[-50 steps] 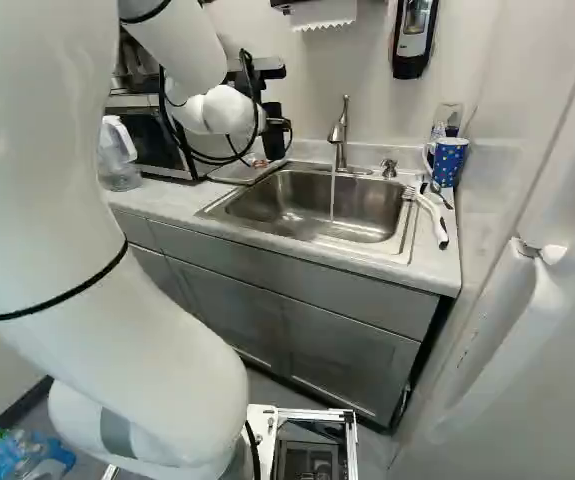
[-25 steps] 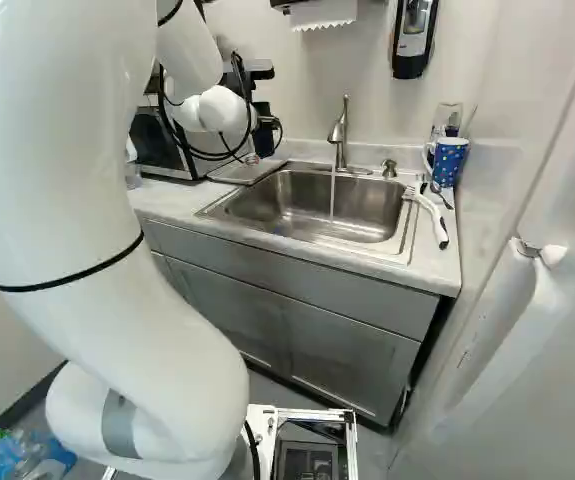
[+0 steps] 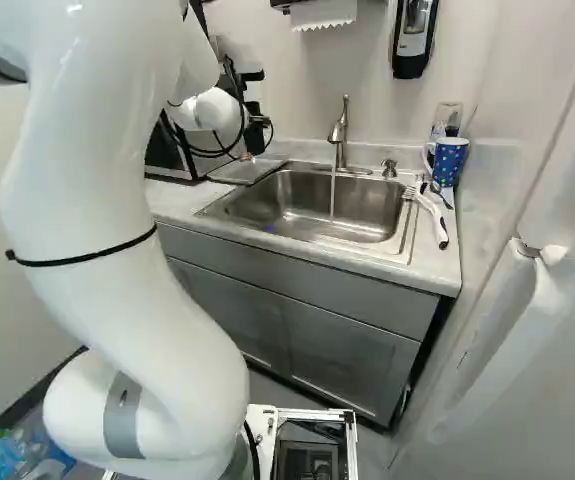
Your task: Rinse the cup and place it in the tray
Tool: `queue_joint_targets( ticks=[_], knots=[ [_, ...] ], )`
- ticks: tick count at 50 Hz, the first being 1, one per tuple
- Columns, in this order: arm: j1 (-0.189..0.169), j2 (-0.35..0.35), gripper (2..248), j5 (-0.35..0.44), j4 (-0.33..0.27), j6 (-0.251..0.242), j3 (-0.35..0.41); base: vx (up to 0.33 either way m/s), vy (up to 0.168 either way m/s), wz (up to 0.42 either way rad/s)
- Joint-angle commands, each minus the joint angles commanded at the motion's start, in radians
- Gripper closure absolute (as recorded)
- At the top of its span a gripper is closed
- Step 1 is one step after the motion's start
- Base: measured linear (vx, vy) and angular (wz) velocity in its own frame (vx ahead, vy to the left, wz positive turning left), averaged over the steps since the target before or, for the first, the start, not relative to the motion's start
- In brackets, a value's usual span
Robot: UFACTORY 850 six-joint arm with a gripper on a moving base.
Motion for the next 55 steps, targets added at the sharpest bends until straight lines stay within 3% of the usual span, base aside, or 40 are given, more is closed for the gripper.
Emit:
queue_joint_targets(
  ticks=[16, 55],
  knots=[
    [0.026, -0.091, 124, 0.000, 0.000, 0.000, -0.072, 0.000, 0.000, 0.000],
    [0.026, -0.142, 124, 0.000, 0.000, 0.000, -0.047, 0.000, 0.000, 0.000]
  ],
)
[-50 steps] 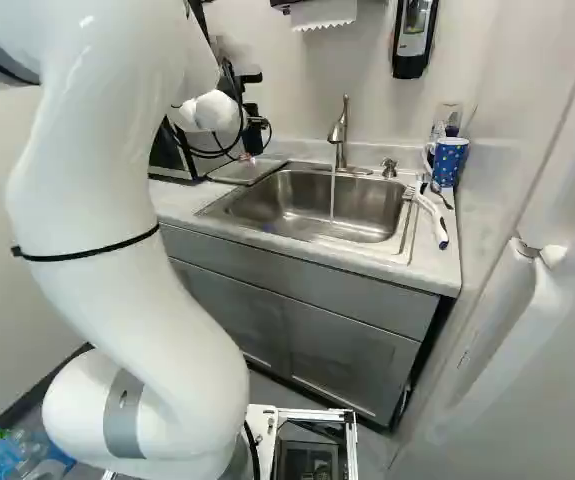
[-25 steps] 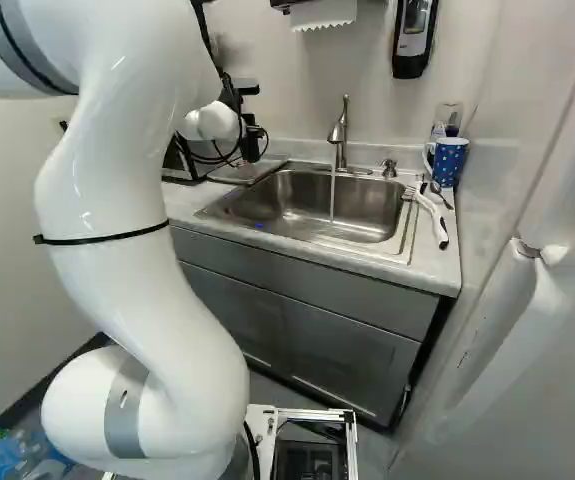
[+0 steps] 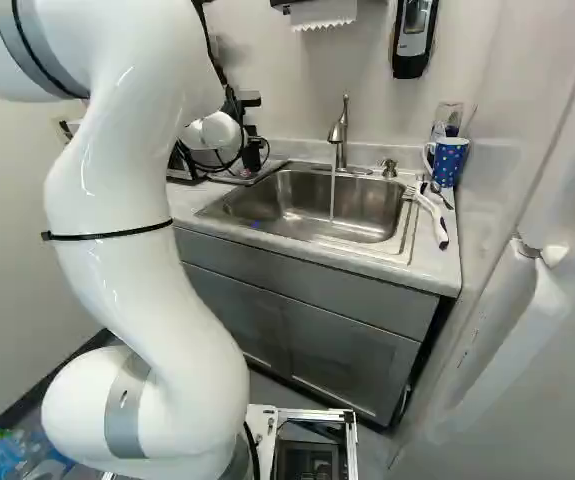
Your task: Rinse the cup and place it in the tray
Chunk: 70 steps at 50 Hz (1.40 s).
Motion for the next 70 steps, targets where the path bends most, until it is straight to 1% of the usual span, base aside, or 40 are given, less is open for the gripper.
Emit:
queue_joint_targets(
  ticks=[10, 11, 15, 16, 21, 22, 26, 27, 70],
  knots=[
    [0.000, 0.000, 124, 0.000, 0.000, 0.000, 0.000, 0.000, 0.000, 0.000],
    [0.000, 0.000, 101, 0.000, 0.000, 0.000, 0.000, 0.000, 0.000, 0.000],
    [0.000, 0.000, 101, 0.000, 0.000, 0.000, 0.000, 0.000, 0.000, 0.000],
    [0.000, 0.000, 68, 0.000, 0.000, 0.000, 0.000, 0.000, 0.000, 0.000],
    [0.000, 0.000, 68, 0.000, 0.000, 0.000, 0.000, 0.000, 0.000, 0.000],
    [0.000, 0.000, 33, 0.000, 0.000, 0.000, 0.000, 0.000, 0.000, 0.000],
    [0.000, 0.000, 33, 0.000, 0.000, 0.000, 0.000, 0.000, 0.000, 0.000],
    [0.000, 0.000, 4, 0.000, 0.000, 0.000, 0.000, 0.000, 0.000, 0.000],
    [0.000, 0.047, 3, 0.000, 0.000, 0.000, -0.020, 0.000, 0.000, 0.000]
  ],
)
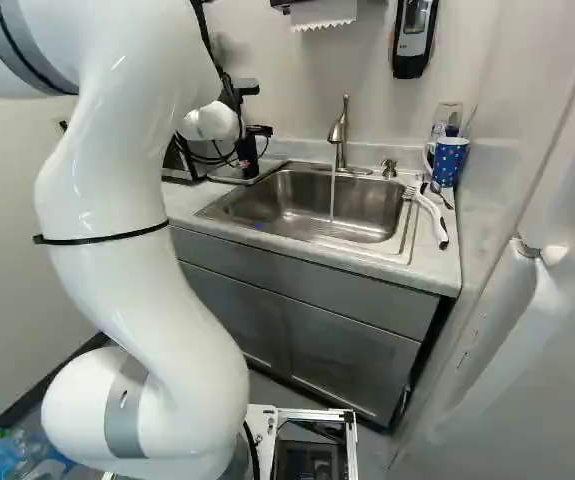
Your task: Rinse the cup and place it in the tray
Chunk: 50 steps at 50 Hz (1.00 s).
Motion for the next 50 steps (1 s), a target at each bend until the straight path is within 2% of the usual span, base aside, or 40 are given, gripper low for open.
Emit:
queue_joint_targets(
  ticks=[50],
  knots=[
    [-0.007, 0.055, 3, 0.000, 0.000, 0.000, -0.042, 0.000, 0.000, 0.000]
  ],
)
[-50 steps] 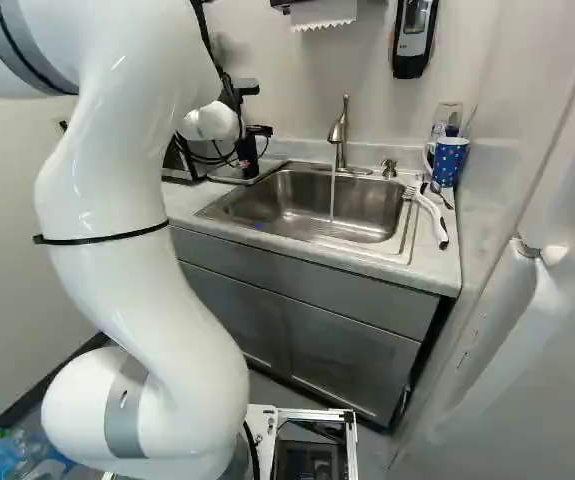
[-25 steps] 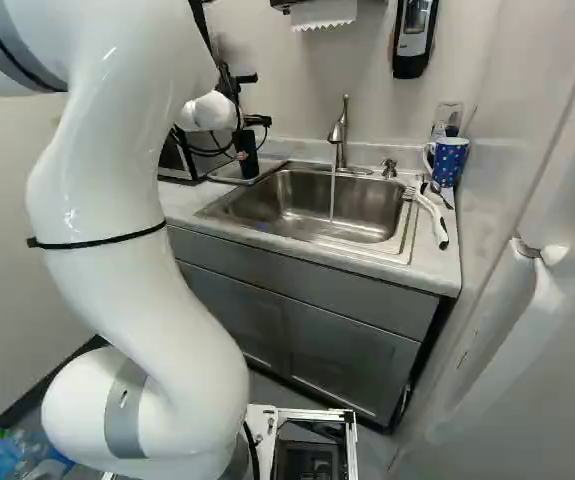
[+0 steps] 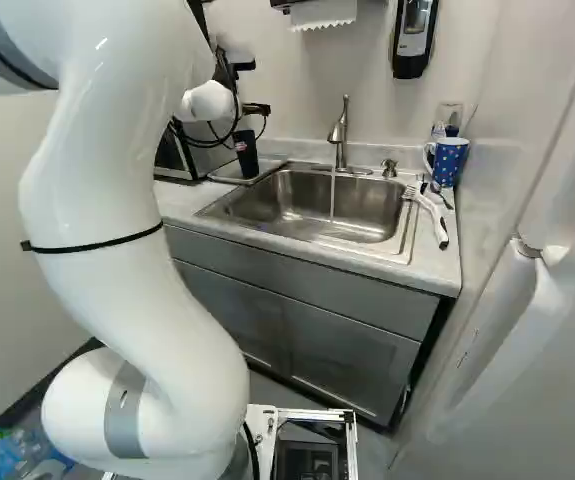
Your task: Rinse the cup and place it in the tray
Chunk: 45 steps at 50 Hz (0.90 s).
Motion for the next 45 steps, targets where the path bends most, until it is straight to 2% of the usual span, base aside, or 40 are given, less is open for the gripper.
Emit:
queue_joint_targets(
  ticks=[45],
  knots=[
    [-0.111, 0.075, 3, 0.000, 0.000, 0.000, 0.077, 0.000, 0.000, 0.000]
  ],
)
